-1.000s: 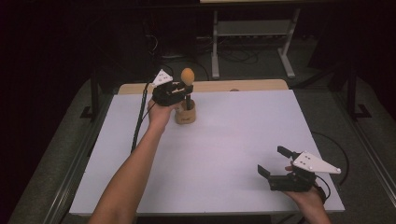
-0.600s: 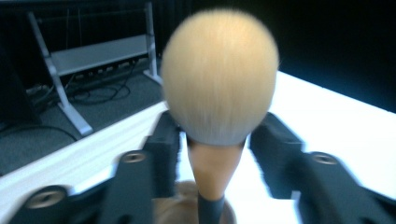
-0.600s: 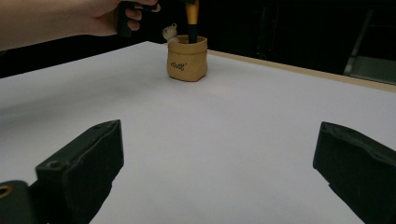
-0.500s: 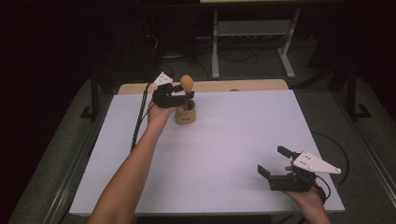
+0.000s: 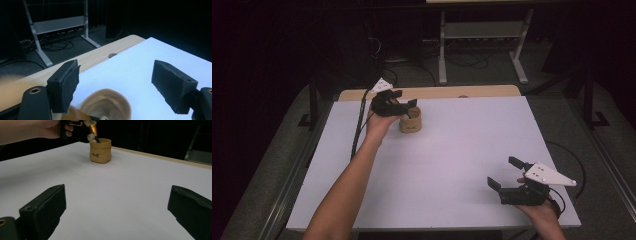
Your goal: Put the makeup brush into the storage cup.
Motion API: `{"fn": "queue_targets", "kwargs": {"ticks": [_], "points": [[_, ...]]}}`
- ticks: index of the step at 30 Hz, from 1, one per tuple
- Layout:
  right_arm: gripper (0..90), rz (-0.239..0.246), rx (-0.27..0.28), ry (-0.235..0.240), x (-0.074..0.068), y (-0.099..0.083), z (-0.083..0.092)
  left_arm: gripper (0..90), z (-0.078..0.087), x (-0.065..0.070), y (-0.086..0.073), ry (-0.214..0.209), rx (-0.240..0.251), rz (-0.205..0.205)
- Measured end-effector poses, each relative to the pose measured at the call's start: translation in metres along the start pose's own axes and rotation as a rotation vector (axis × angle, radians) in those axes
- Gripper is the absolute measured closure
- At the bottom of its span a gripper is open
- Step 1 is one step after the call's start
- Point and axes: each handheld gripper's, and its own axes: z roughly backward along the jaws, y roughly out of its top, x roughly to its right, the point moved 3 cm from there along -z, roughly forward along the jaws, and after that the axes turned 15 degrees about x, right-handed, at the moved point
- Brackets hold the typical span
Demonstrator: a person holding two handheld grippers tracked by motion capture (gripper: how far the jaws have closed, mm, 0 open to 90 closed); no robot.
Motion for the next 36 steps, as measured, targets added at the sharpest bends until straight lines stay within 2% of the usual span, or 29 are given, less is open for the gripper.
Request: {"fn": "queue_targets", "kwargs": {"ticks": [5,13,20,25,29,36], "points": [[1.3,0.002,-0.001,0.0,0.0,0.0,0.0,21.7,0.002,0.002,0.002,-0.007,0.011,0.001],[1.3,-0.004,-0.005,-0.001,0.001,-0.002,0.0,21.7,0.01,0.016,0.009,-0.058,0.012,-0.023],[1.3,-0.006,-0.004,-0.005,0.001,-0.001,0.001,21.4,0.019,0.019,0.011,-0.075,0.018,-0.014],[1.3,-0.001,-0.011,-0.006,0.001,-0.002,0.0,18.5,0.026,0.022,0.011,-0.095,0.007,-0.026],[1.3,-0.002,-0.013,-0.008,0.0,-0.002,0.0,16.5,0.03,0.024,0.01,-0.099,0.011,-0.018],[1.3,-0.001,-0.014,-0.006,0.0,-0.002,0.0,13.9,0.04,0.029,0.012,-0.109,0.012,-0.027]]}}
